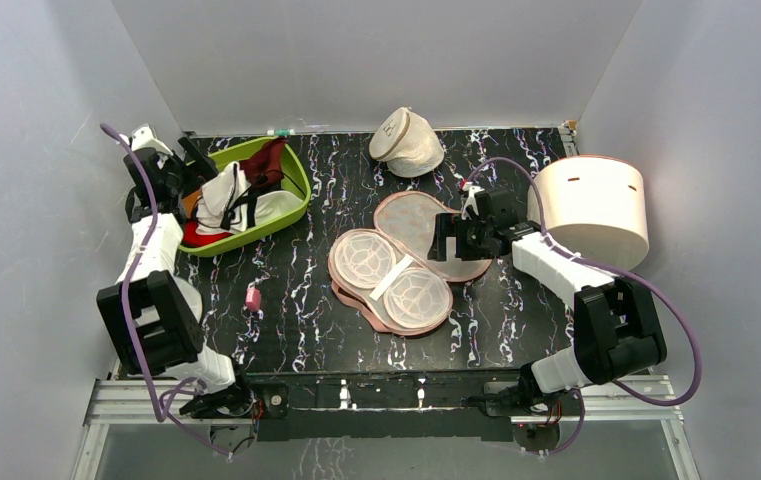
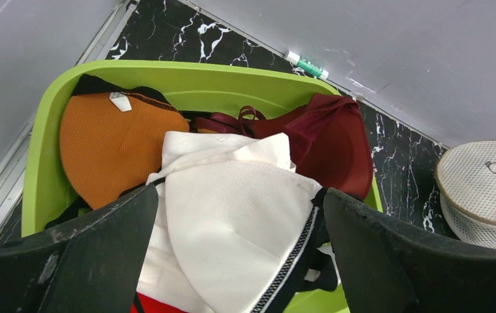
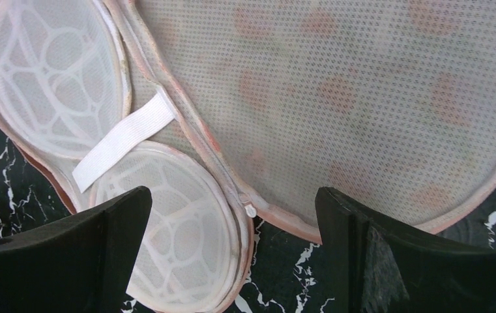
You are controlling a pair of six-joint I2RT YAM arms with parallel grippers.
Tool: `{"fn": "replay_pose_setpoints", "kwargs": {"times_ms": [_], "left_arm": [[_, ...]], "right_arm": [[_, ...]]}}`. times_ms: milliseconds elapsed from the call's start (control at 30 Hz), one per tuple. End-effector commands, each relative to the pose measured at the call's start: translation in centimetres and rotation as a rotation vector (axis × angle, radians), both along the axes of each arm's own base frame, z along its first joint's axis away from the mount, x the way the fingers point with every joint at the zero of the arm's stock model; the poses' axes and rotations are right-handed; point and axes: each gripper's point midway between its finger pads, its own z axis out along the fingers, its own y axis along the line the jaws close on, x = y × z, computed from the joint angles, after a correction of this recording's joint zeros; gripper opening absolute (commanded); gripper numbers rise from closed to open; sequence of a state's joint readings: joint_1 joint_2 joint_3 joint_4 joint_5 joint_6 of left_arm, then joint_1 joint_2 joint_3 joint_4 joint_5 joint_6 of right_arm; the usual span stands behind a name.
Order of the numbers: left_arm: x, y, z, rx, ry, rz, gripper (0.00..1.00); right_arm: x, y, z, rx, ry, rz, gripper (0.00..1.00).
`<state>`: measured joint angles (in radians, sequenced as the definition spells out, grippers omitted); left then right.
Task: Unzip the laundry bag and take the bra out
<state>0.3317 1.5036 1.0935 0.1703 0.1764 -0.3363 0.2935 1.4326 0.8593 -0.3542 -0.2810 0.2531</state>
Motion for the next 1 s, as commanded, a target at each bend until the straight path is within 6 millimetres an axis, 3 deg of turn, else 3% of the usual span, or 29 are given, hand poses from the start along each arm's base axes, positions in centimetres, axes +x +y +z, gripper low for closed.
{"fn": "replay_pose_setpoints", "kwargs": {"times_ms": [0,133,267,400,467,567,667,767,867,967], "left_arm": [[-1.2,-0.7,2.4,0.018,-0.056,-0.013,0.98],[-0.6,-5.0,3.1,-0.015,-0.084,-0.134,0.97],[-0.7,-14.2,4.5,0.029,-0.139,-0.397,0.97],[-2.4,-22.6,4.7,0.063,-0.155,-0.620,0.97],[-4.1,-26.7,5.6,0.086,-0.192,-0.728,0.97],[-6.5,-31.3,5.7,0.121,-0.220,-0.861,0.97],[-8.3,-34.1,5.7,0.167,-0.242,-0.946,0.98],[-9.3,-35.7,5.3,0.180,-0.250,-1.002,0.98],[-9.0,-35.9,4.1,0.175,-0.217,-1.003,0.98],[-9.2,-36.1,4.5,0.166,-0.238,-1.013,0.98]], "right_arm": [[1.5,-1.1,2.8,-0.055,-0.100,-0.036,0.98],[1.9,-2.3,3.1,-0.095,-0.120,-0.103,0.98],[3.1,-4.1,3.9,-0.137,-0.151,-0.214,0.98],[4.8,-6.7,4.6,-0.224,-0.165,-0.322,0.98],[5.7,-7.7,4.5,-0.259,-0.160,-0.354,0.98],[7.0,-9.0,3.8,-0.303,-0.142,-0.381,0.93],[8.7,-9.7,3.0,-0.340,-0.136,-0.388,0.84],[10.7,-9.6,2.6,-0.357,-0.132,-0.389,0.74],[12.6,-8.6,1.2,-0.336,-0.110,-0.371,0.65],[13.8,-8.2,-0.7,-0.346,-0.083,-0.355,0.64]]}}
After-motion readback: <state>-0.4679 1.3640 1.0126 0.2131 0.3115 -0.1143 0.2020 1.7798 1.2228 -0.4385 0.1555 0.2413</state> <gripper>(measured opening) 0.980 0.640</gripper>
